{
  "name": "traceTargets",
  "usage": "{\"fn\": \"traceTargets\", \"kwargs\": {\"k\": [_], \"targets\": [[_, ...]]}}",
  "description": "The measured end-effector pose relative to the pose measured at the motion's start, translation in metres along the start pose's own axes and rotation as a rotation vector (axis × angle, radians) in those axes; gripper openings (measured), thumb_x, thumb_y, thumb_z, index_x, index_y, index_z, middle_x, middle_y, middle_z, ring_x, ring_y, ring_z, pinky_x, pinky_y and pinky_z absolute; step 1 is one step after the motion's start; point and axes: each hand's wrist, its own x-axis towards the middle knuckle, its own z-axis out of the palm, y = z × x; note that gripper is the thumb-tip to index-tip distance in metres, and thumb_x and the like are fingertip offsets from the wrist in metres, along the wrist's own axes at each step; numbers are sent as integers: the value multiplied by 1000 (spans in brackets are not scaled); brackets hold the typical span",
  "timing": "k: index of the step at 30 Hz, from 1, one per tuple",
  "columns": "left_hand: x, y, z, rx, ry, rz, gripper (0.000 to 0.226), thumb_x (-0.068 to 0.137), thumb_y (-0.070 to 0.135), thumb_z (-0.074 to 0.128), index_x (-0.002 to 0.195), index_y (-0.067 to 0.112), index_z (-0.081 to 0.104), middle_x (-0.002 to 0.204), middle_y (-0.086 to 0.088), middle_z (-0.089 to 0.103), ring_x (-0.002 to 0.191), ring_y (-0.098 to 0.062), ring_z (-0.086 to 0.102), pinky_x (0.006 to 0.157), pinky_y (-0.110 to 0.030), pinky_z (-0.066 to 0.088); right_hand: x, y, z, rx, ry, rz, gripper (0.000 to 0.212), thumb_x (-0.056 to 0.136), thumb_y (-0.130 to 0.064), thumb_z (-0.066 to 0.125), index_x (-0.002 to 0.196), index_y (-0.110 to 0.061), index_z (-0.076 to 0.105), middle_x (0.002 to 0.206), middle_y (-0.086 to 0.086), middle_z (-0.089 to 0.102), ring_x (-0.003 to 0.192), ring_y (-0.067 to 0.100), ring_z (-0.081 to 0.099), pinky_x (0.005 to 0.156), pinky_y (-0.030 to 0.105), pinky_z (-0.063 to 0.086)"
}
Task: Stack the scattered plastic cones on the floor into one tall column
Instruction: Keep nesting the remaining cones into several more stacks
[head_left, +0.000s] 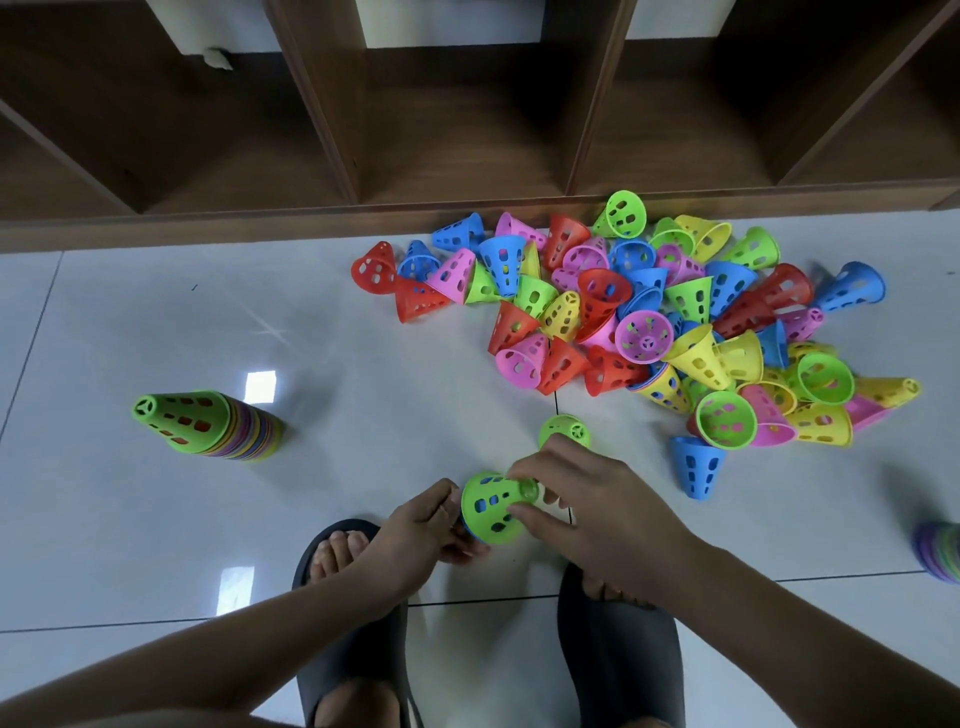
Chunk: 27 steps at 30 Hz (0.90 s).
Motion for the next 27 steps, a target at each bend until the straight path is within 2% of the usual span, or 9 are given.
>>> {"fn": "traceTargets", "kwargs": {"k": [2,5,7,10,14,17,21,24,27], "targets": [[3,1,0,36,4,21,29,116,20,39,105,4,61,99,-21,77,97,-37,77,89,-46,63,3,1,10,-49,-12,-28,26,97,-42,67,119,-31,64,105,-12,54,80,9,57,68,30,52],[10,8,1,104,24,83,29,116,17,38,100,6,60,94,-15,77,91,-28,76,86,-40,63,7,6,22,-111,2,-46,29,94,-41,69,118,-26,66,103,-7,53,78,14,58,63,32,52],[16,12,0,121,26,122,30,116,18,39,98,5,60,93,-13,77,89,-25,76,85,-38,62,9,10,28,-116,33,-51,29,94,-40,71,117,-23,67,103,-3,54,75,15,57,65,29,52],[27,21,-4,131,54,160,29,116,20,42,100,5,60,94,-15,77,90,-29,76,87,-41,63,13,15,31,-98,85,-37,30,94,-35,72,120,-21,67,107,-1,56,75,12,54,70,21,48],[38,39,-13,201,130,204,13,112,19,52,107,11,62,90,-12,77,80,-25,79,77,-36,64,19,27,33,-104,49,-7,32,97,-33,69,127,-24,63,112,-3,56,82,11,55,73,16,39],[49,45,-26,361,155,213,6,109,20,57,111,19,62,95,-3,77,77,-20,79,72,-35,61,19,40,34,-115,-12,48,36,98,-38,66,132,-30,59,116,-9,55,89,11,57,75,22,49],[67,55,-48,464,210,220,9,106,20,59,112,26,63,95,4,77,79,-14,77,77,-34,57,17,61,31,-214,27,83,36,92,-32,68,127,-28,63,117,-7,58,103,18,63,73,35,59],[84,65,-68,454,260,242,16,105,16,58,114,28,63,97,5,77,81,-13,78,80,-35,57,17,77,27,-310,80,108,36,86,-24,76,120,-26,66,116,-3,58,101,22,63,69,33,58],[105,79,-85,441,340,290,19,102,17,62,114,32,63,97,9,73,85,-14,76,82,-39,58,18,91,26,-434,104,128,43,76,-21,84,117,-22,68,114,2,58,96,26,60,74,35,55]]}}
